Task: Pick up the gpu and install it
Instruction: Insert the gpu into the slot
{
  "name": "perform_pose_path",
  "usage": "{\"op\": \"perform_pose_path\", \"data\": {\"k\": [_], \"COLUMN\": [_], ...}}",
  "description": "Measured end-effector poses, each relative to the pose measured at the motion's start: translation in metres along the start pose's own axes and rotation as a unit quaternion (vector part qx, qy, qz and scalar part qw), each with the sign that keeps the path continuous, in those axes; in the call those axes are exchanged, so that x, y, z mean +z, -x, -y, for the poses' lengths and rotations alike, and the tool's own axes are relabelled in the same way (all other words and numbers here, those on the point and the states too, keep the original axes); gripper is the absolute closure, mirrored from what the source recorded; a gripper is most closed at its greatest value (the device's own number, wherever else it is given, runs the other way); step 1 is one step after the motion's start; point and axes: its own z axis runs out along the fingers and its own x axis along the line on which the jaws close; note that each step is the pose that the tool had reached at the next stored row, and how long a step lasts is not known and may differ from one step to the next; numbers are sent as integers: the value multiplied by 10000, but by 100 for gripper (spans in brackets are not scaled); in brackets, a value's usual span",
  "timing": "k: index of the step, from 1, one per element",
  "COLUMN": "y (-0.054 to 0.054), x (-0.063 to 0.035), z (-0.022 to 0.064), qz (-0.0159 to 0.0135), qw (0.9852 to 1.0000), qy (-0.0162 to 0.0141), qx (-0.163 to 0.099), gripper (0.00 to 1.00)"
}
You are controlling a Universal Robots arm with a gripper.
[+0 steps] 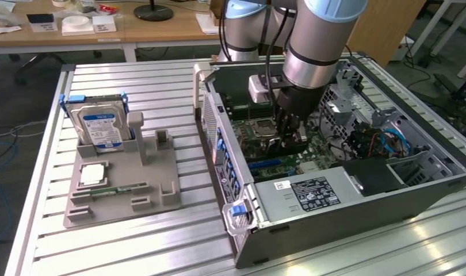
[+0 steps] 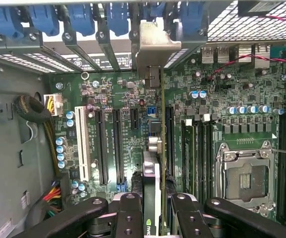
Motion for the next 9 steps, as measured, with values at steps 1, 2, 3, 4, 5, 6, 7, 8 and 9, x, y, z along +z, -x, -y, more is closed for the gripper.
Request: {"op": "perform_pose_path", "data": {"k": [1,2,3,4,5,6,7,8,9], "y": [-1,-1,-1,-1,-1,-1,-1,-1,-1], "x": [9,15,15,16,15,16,19,25,29], "z": [0,-1,-1,-1,-1,-1,-1,-1,-1], "qz": [0,0,-1,-1,-1,-1,0,2,1], "qw": [10000,10000,10000,10000,10000,10000,10000,10000,10000], "qy": [0,0,0,0,0,0,0,-1,0], "qx": [0,-1,-1,0,0,0,0,-2,-12], "gripper": [73,73,73,73,73,73,73,73,73]}}
